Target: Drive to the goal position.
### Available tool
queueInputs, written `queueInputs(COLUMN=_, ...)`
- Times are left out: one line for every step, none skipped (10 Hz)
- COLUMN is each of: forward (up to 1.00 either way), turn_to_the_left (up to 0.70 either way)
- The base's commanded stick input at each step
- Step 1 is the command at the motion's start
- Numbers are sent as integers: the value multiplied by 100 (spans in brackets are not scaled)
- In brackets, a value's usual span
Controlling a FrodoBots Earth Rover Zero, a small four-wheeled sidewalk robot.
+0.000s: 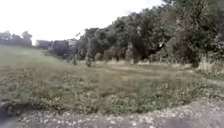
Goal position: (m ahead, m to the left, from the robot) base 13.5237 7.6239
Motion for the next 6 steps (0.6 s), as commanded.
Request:
queueInputs(forward=70, turn_to_the_left=6)
queueInputs(forward=70, turn_to_the_left=9)
queueInputs(forward=70, turn_to_the_left=15)
queueInputs(forward=70, turn_to_the_left=15)
queueInputs(forward=70, turn_to_the_left=8)
queueInputs(forward=70, turn_to_the_left=3)
